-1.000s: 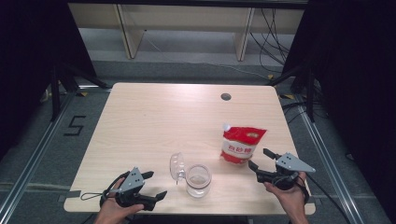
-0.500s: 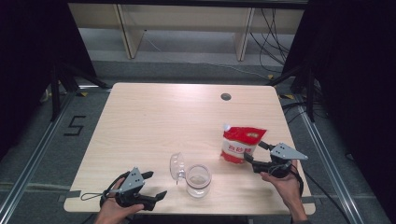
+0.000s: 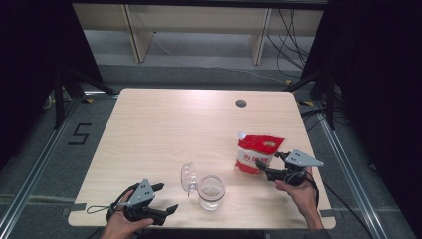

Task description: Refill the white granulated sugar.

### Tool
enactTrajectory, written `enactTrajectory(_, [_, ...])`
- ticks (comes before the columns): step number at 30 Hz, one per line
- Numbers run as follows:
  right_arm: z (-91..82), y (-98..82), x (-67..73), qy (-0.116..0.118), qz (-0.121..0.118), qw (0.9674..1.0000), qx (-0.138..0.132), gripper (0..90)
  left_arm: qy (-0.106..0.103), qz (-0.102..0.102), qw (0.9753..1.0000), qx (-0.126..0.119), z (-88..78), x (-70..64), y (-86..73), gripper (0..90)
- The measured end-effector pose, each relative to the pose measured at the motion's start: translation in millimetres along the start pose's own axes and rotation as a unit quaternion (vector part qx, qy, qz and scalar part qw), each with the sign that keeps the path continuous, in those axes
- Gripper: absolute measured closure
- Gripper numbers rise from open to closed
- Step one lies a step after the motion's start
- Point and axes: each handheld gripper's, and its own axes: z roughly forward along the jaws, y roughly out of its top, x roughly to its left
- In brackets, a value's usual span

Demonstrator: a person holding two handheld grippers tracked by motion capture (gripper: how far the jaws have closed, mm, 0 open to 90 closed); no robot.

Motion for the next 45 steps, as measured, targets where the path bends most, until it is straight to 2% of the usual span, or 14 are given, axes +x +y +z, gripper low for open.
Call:
enactTrajectory(2, [-1.5, 0.2, 3.4, -0.001, 0.014, 0.9999, 0.005, 35.6, 0.004, 0.009, 0.9999, -0.003, -0.3, 0.3, 0.6, 16.4])
enactTrajectory(4, [-1.4, 0.9, 3.5, -0.004, 0.003, 1.0, 0.005, 38.5, 0.009, -0.005, 0.9999, -0.007, -1.2, -0.5, 0.5, 16.9])
enactTrajectory(6, [-0.7, 1.9, 10.1, -0.02, 0.006, 0.9998, -0.002, 40.2, 0.014, -0.008, 0.9998, -0.011, -2.4, 0.8, 0.5, 17.2])
enactTrajectory(10, [-4.1, 4.1, 23.0, -0.049, 0.023, 0.9984, 0.016, 43.0, 0.018, -0.013, 0.9997, -0.013, -3.1, 1.5, 0.3, 17.4])
enactTrajectory(14, [-4.8, 3.5, 32.1, -0.071, 0.04, 0.9967, 0.002, 45.4, 0.021, -0.006, 0.9997, -0.009, -3.6, 1.1, 0.7, 17.5])
enactTrajectory(16, [-5.5, 3.7, 41.9, -0.09, 0.08, 0.9927, 0.005, 46.4, 0.021, -0.005, 0.9997, -0.011, -3.7, 1.2, 0.9, 17.6])
enactTrajectory(23, [-6.7, 6.2, 57.1, -0.138, 0.079, 0.987, 0.018, 47.9, 0.02, -0.01, 0.9996, -0.015, -3.3, 1.2, 0.6, 17.8])
enactTrajectory(24, [-5.4, 6.1, 58.8, -0.136, 0.087, 0.9869, 0.012, 48.0, 0.019, -0.009, 0.9997, -0.015, -3.2, 1.4, 0.7, 17.9])
enactTrajectory(25, [-5.7, 6.4, 64.7, -0.143, 0.118, 0.9827, 0.013, 48.0, 0.019, -0.01, 0.9996, -0.016, -3.1, 1.3, 0.6, 17.9])
enactTrajectory(26, [-5.9, 6.1, 61.1, -0.14, 0.095, 0.9856, 0.014, 48.0, 0.02, -0.009, 0.9996, -0.016, -3.1, 1.5, 0.6, 17.9])
enactTrajectory(31, [-6.4, 1.2, 57.8, -0.13, 0.086, 0.9878, 0.0, 45.7, 0.02, -0.012, 0.9996, -0.016, -3.1, 1.3, 0.2, 18.4])
enactTrajectory(34, [-5.1, -2.7, 48.7, -0.098, 0.075, 0.9923, -0.012, 40.0, 0.019, 0.002, 0.9997, -0.014, -3.8, 2.6, 0.8, 18.3])
enactTrajectory(38, [-0.7, -4.0, 41.5, -0.072, 0.029, 0.9969, -0.017, 36.0, 0.018, 0.002, 0.9998, -0.013, -3.6, 2.4, 0.8, 18.3])
enactTrajectory(45, [5.4, -6.3, 39.4, -0.074, 0.019, 0.997, -0.013, 34.7, 0.019, 0.003, 0.9997, -0.013, -3.3, 1.2, 0.9, 18.3])
